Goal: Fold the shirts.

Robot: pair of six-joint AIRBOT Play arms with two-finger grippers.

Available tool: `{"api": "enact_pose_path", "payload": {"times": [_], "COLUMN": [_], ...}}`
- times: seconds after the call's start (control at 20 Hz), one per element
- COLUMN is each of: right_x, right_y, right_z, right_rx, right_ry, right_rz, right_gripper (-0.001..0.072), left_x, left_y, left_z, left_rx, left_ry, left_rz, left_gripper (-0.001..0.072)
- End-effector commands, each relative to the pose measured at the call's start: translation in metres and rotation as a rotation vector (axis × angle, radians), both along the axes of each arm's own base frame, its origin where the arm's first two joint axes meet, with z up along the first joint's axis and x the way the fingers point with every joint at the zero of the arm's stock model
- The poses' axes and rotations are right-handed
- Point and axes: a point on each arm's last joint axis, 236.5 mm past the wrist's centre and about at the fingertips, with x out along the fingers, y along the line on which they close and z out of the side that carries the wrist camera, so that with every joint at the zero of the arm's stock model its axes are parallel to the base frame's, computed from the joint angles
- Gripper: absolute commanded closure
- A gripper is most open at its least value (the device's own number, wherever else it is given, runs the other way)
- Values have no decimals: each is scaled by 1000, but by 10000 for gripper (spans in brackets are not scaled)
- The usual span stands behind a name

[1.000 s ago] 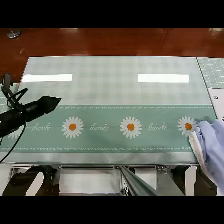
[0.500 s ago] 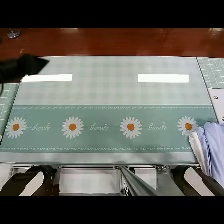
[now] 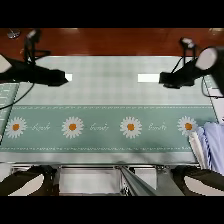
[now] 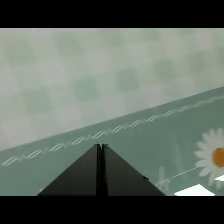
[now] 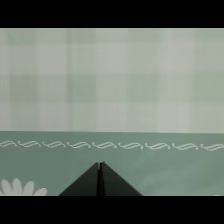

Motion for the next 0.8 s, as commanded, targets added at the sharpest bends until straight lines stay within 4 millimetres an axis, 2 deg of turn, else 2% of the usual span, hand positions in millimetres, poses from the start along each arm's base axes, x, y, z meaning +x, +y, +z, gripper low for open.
{"api": "enact_pose_path", "payload": {"times": [0.0, 0.75], "right_x": [-11, -10], "right_y": [-3, -4], "right_z": [-50, -46], "right_rx": [-103, -106], "right_ry": [82, 67], "right_rz": [-8, -8], "right_gripper": [691, 691], "left_x": [-4, -2], "left_y": [39, 40], "left_z": [-51, -52], "left_rx": [132, 130], "left_ry": [114, 112], "left_rz": [108, 118], "left_gripper": [681, 680]}}
